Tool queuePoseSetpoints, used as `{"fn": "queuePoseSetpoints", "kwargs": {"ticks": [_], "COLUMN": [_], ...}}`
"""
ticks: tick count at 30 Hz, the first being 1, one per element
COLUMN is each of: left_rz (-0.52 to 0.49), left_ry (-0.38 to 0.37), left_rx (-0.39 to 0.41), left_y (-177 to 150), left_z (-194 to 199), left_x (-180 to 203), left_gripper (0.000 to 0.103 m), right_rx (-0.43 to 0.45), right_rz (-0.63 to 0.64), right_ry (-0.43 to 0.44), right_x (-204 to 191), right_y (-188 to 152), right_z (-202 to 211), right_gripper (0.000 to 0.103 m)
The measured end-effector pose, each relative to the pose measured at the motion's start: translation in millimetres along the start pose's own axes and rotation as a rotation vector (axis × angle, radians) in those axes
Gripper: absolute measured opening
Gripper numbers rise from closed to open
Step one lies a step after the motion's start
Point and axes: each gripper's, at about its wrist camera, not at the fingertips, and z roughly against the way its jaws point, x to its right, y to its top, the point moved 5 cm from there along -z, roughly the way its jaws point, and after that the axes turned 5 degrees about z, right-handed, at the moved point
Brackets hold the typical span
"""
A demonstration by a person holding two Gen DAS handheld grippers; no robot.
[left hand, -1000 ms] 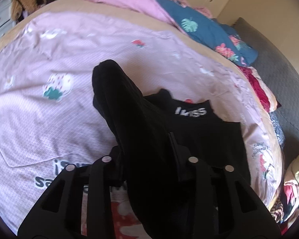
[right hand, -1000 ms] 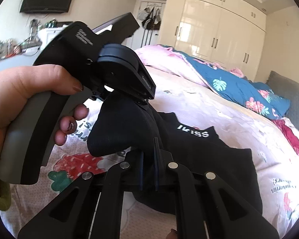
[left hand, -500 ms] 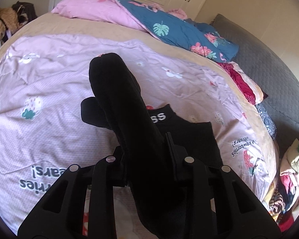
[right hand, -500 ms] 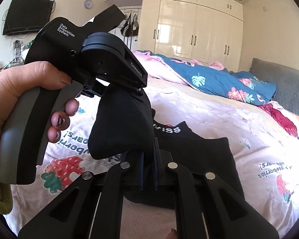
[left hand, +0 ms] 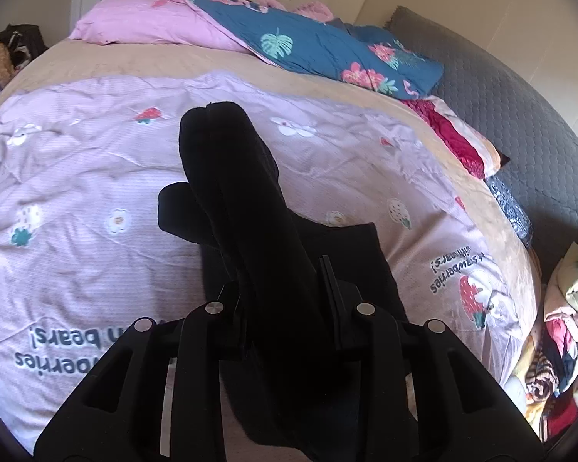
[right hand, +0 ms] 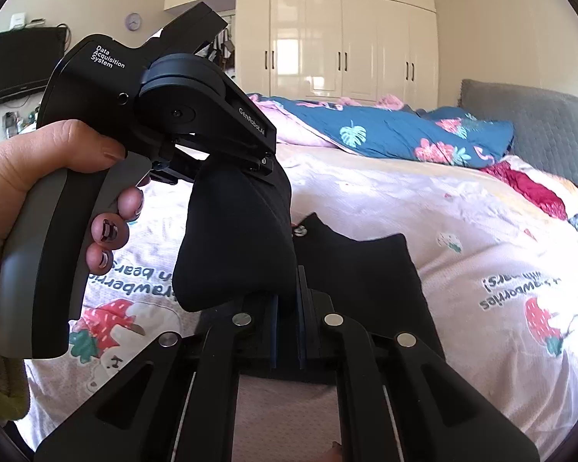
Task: Fold small clothes
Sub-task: 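Grasp the folded shirt edge with the left gripper and lift it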
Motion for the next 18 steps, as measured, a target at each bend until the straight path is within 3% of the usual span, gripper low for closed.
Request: {"fn": "queuePoseSetpoints", "kwargs": {"ticks": [18], "left_rz": [-0.064], "left_ry": [-0.009], "left_rx": [-0.133], "left_y": [-15], "left_z": [-72], "left_x": [53], "left_gripper": [0.023], "right_rx": [-0.141], "right_rz": [-0.172], "right_ry": [-0.001], "right_x": [52], "right_y": [-35], "right_z": [-18], "right_gripper": [0.006]}}
